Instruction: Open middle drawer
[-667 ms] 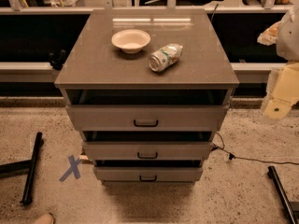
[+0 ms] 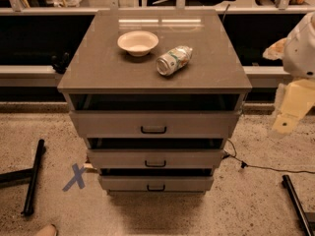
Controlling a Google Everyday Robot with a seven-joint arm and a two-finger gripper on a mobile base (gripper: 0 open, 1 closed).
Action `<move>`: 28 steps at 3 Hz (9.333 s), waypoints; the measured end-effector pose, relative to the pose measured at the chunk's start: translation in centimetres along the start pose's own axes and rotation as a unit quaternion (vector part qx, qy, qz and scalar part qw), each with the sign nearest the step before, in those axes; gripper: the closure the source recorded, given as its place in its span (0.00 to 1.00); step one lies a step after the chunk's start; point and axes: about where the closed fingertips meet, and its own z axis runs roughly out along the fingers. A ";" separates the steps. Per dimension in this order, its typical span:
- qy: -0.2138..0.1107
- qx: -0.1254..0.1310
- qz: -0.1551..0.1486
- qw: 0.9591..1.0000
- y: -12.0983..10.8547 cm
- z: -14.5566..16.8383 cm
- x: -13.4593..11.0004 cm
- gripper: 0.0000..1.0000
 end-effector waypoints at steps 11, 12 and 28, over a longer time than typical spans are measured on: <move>-0.062 -0.113 -0.078 0.989 4.5 42.6 8.5 0.00; -0.042 -0.083 -0.106 0.990 2.3 45.8 7.2 0.00; 0.007 -0.174 -0.144 0.974 9.4 51.4 5.8 0.97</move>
Offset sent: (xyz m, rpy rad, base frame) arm 0.0059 -0.0229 -0.2371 0.1955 0.1472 0.0981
